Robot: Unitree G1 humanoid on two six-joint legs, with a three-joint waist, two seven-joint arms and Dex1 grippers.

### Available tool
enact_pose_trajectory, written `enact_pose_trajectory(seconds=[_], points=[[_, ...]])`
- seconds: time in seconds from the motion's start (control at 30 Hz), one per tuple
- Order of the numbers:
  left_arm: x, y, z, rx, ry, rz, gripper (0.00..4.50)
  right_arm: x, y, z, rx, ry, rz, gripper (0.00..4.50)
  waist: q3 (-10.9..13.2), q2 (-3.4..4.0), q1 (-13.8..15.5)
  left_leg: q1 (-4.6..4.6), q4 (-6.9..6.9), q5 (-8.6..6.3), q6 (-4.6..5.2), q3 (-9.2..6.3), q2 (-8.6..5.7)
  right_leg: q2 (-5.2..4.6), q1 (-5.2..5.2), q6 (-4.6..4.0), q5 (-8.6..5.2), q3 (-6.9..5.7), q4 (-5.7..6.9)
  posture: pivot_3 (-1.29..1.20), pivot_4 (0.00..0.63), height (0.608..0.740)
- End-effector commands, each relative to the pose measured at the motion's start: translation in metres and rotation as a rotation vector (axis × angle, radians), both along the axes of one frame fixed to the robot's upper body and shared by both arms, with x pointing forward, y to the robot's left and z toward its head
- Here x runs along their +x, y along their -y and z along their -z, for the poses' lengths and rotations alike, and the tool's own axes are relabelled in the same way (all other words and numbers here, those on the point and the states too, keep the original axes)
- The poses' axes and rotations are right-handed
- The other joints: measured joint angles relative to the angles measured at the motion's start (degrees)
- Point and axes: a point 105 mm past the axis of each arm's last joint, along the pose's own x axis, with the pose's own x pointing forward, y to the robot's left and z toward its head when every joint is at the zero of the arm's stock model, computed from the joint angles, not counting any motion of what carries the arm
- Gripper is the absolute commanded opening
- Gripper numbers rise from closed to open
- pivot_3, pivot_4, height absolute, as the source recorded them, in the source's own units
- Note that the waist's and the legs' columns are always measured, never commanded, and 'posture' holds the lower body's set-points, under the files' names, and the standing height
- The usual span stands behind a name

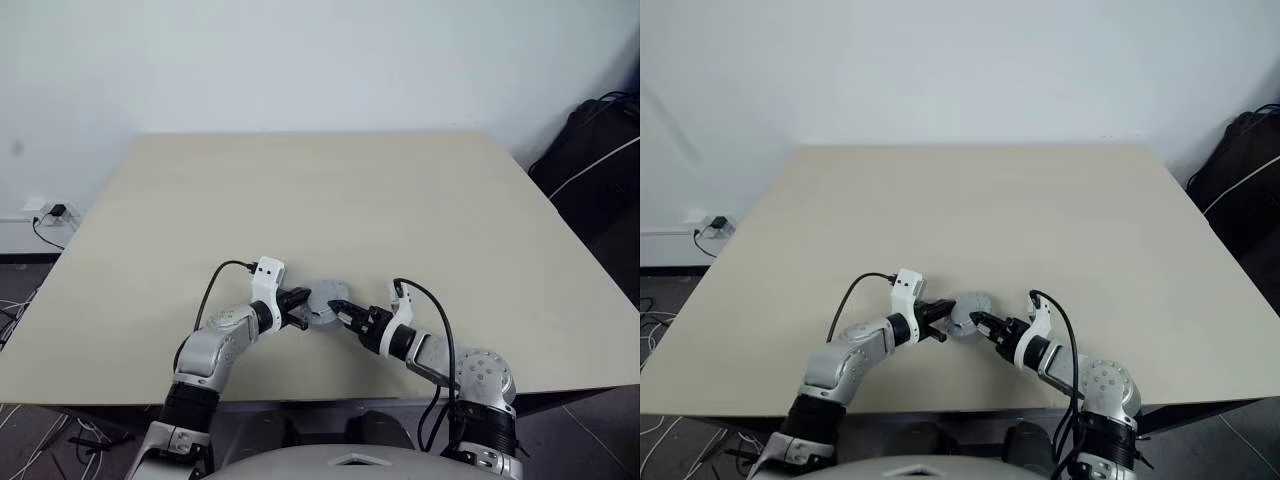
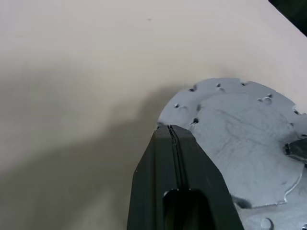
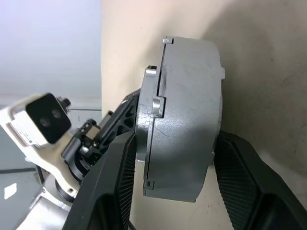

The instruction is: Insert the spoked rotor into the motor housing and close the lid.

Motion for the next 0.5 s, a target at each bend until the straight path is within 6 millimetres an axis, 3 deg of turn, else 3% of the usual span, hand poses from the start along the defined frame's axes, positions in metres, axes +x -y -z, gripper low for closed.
enact_pose_trajectory(seconds=[0.03, 0.2, 0.3, 0.5], points=[[0.013, -0.019, -0.018, -0.017, 0.091, -0.155, 0.0, 0.002, 0.001, -0.001, 0.021, 0.009, 0.021, 2.12, 0.1, -0.06, 0.0, 0.0, 0.0, -0.03, 0.05, 0.0, 0.0, 0.0, 0.0, 0.0, 0.0, 0.0, 0.0, 0.0, 0.0, 0.74], [0.014, -0.042, -0.035, -0.161, 0.111, -0.358, 0.0, 0.0, 0.003, -0.001, 0.056, 0.003, 0.043, 2.12, 0.2, -0.2, 0.0, -0.11, 0.0, -0.06, 0.1, 0.0, 0.01, 0.0, -0.1, 0.02, 0.03, -0.01, 0.0, 0.0, 0.0, 0.74], [0.003, -0.042, -0.036, -0.247, 0.068, -0.377, 0.0, 0.002, 0.004, -0.008, 0.114, 0.024, 0.069, 2.12, 0.3, -0.22, 0.0, -0.18, 0.0, -0.05, 0.09, 0.0, 0.01, 0.0, -0.15, -0.06, 0.07, -0.01, -0.03, 0.0, 0.0, 0.74], [-0.022, -0.034, -0.04, -0.583, -0.043, -0.395, 0.0, 0.007, 0.004, -0.03, 0.242, 0.1, 0.087, 2.11, 0.5, -0.25, -0.1, -0.51, 0.13, -0.08, 0.13, -0.01, 0.01, 0.03, -0.38, -0.07, 0.08, -0.06, -0.02, 0.0, 0.0, 0.74]])
